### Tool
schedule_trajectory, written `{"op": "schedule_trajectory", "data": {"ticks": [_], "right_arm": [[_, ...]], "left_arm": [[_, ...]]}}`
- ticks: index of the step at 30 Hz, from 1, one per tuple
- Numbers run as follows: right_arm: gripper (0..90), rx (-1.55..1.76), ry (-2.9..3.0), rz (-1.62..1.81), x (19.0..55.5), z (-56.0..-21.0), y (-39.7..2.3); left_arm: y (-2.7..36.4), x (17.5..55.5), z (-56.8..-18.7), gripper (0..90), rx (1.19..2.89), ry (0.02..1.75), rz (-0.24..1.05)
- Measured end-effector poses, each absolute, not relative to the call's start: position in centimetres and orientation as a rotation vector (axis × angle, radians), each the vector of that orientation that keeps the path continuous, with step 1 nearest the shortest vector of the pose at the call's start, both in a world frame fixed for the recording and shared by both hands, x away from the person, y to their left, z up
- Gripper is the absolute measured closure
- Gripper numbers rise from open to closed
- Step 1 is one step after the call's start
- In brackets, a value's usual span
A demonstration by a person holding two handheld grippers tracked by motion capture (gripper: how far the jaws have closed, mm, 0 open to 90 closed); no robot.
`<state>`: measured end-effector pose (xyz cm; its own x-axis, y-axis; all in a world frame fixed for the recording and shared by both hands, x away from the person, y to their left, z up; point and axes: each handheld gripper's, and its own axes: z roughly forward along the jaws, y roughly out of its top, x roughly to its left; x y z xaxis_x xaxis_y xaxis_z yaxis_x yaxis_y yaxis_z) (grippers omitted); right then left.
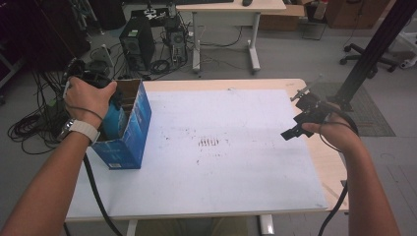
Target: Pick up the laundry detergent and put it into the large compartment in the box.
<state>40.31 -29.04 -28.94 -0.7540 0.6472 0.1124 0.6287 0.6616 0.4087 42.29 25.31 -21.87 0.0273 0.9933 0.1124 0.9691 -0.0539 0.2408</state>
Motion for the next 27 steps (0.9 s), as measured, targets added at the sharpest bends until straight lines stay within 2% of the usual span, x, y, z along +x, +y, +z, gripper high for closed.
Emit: {"op": "schedule_trajectory", "data": {"ticks": [27], "right_arm": [[8.2,1.098,2.832,0.663,40.4,-29.4,-29.0]], "left_arm": [[25.2,42.5,-25.2,37.5,2.184,2.089,0.378]]}}
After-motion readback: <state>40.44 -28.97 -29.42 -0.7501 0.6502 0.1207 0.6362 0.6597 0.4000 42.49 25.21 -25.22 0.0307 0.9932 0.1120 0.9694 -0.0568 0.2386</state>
